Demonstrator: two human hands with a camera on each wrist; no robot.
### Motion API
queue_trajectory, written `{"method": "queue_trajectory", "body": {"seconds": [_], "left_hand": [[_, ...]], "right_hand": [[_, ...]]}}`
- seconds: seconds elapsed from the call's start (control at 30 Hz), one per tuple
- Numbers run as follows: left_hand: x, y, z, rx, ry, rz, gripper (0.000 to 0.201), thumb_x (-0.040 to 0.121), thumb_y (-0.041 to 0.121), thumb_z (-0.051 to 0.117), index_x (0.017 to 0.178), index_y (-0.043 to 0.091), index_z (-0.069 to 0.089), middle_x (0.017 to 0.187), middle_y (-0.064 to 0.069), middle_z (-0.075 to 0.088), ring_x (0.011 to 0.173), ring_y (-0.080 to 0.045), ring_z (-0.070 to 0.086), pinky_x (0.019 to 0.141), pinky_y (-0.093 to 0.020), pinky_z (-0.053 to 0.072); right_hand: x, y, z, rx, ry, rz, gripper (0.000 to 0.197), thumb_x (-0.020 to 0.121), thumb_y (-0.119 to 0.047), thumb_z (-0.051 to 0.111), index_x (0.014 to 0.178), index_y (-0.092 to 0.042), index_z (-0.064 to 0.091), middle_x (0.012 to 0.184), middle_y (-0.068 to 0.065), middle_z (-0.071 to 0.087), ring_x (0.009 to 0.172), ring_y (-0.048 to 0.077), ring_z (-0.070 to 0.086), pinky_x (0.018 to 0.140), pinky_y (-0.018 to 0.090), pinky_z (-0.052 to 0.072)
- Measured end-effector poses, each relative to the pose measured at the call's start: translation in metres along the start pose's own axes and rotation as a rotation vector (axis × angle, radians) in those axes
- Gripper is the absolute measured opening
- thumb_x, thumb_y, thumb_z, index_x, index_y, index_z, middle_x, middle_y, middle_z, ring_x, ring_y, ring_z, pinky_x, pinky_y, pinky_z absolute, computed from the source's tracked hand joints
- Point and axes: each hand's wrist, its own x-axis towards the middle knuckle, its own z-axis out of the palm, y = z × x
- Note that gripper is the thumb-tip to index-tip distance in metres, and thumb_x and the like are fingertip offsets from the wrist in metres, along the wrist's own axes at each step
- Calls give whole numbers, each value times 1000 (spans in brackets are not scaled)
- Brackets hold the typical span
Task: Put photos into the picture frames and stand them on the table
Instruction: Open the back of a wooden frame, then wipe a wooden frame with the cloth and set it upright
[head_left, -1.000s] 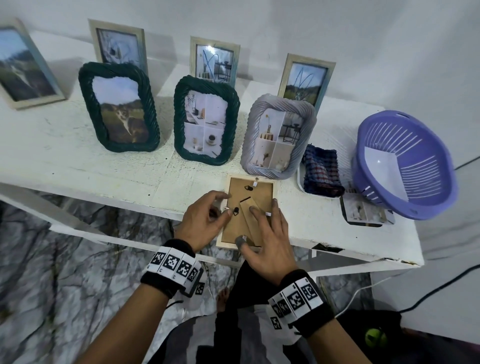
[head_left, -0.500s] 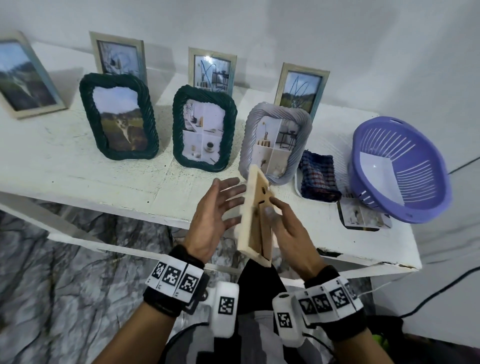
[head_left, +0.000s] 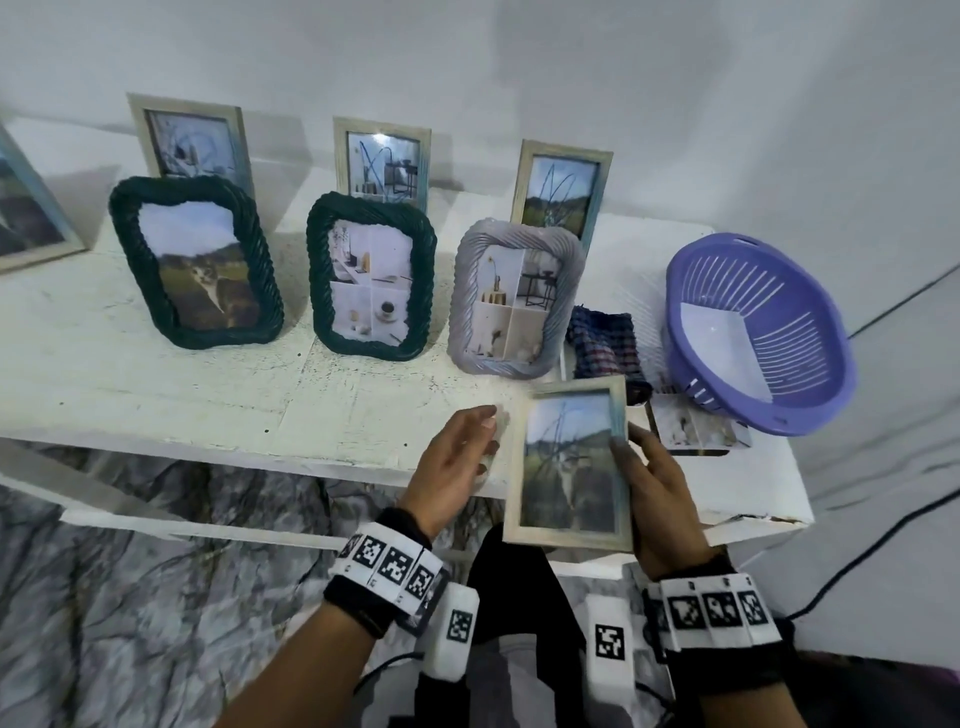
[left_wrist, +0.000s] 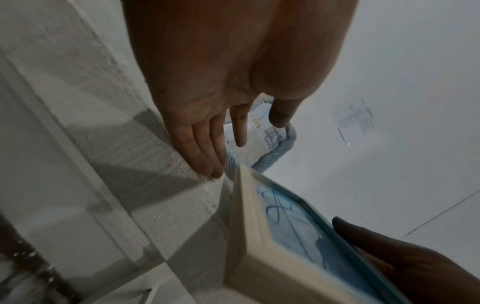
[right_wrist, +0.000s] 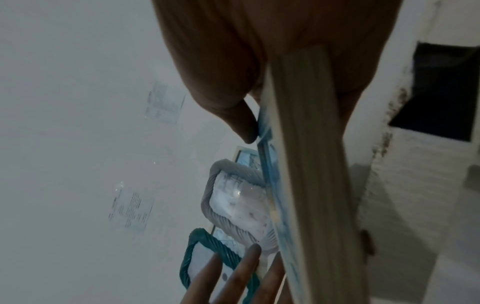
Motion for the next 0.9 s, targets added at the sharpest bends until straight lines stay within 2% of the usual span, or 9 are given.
{"method": "queue_trajectory", "body": {"seconds": [0.17,0.27,0.33,0.4,0.47,0.53,0.6,0.73,0.9], "left_hand": [[-1,0,-4,-105,9,39,39,94,53,51,132,42,49,138,10,55,129,-11,51,112,-40,38],[-2,5,-10,-162,68,147,33,102,23,43,135,32,46,130,13,58,121,-1,55,103,-19,41],[-3,4,-16,-125,109,204,36,104,17,41,136,32,45,115,12,59,104,2,57,96,-10,39],[-2,0,-24,-88,151,215,37,104,15,41,135,35,45,92,16,43,78,10,49,82,-2,38],[0,-1,-32,-71,180,219,39,104,13,40,137,33,44,90,20,39,74,12,48,78,1,36],[0,-2,-39,-73,190,222,40,104,11,40,140,30,42,115,19,52,102,18,51,90,2,32],[1,-6,-44,-65,206,222,42,104,10,39,142,28,40,139,22,44,123,23,37,99,2,27],[2,-13,-49,-45,215,228,43,103,15,41,142,33,38,144,27,38,129,22,30,100,2,24],[0,-13,-48,-35,216,222,43,105,13,36,145,30,38,145,25,39,131,20,30,101,1,24]], "right_hand": [[-8,12,22,227,-69,102,28,97,-15,48,120,-2,57,110,23,68,92,34,67,78,42,57],[-9,18,37,326,-98,146,30,96,-13,48,121,4,55,117,29,62,101,37,61,93,50,48],[-7,15,44,297,-144,143,27,97,-14,48,117,3,57,112,26,65,96,33,63,84,45,53],[0,5,46,61,-161,77,22,100,-19,48,110,-5,62,99,15,69,84,25,67,67,36,56],[18,-9,41,-307,-84,-120,16,99,-21,51,105,-13,64,88,6,70,76,21,67,63,34,54],[46,-23,33,-671,85,-356,15,96,-22,55,103,-14,65,87,5,69,78,23,63,68,32,48],[78,-37,29,-961,234,-468,23,93,-21,56,108,-6,65,98,13,68,88,28,62,75,31,45],[129,-52,31,-1400,215,-335,47,91,-37,54,124,-3,54,125,22,53,114,40,49,94,45,43],[149,-40,33,-1616,122,-164,50,88,-44,58,120,-6,52,138,15,36,122,40,37,88,45,43]]}}
